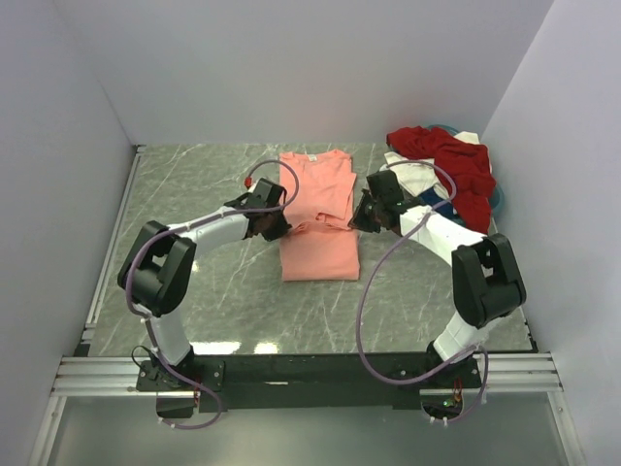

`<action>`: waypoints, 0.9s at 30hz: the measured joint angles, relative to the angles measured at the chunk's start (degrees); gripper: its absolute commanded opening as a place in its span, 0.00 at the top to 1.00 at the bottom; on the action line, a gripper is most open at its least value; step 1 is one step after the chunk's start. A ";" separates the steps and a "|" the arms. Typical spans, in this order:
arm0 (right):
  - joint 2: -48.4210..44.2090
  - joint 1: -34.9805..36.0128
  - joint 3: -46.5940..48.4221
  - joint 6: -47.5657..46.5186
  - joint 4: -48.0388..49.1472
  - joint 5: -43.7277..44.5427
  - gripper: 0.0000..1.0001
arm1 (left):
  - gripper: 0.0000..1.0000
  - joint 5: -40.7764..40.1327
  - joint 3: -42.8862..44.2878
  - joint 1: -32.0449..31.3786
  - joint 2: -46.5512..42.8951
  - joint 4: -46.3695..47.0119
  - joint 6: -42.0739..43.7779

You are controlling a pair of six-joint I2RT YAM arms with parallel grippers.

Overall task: Fold and stack the t-shirts
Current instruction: Fold the tshirt

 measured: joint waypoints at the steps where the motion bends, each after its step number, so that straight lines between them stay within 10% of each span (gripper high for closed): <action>1: 0.79 -0.26 0.55 -0.07 0.02 -0.22 1.00 | 0.99 0.13 0.61 0.44 0.72 -0.04 0.28; 11: 5.51 -3.56 3.93 -0.68 0.66 -3.10 0.98 | 0.89 2.10 7.41 2.23 3.89 -0.37 4.26; 18: 10.54 -5.38 9.68 -2.97 0.26 -5.57 0.54 | 0.52 2.80 9.60 3.78 6.01 -0.61 5.92; 21: 10.14 -5.68 10.14 -4.33 -0.24 -5.49 0.52 | 0.43 2.73 9.55 5.09 5.42 -0.85 6.58; 27: 5.79 -4.17 8.70 -5.33 -1.09 -2.14 0.54 | 0.63 3.98 6.73 5.25 -0.28 -0.11 6.36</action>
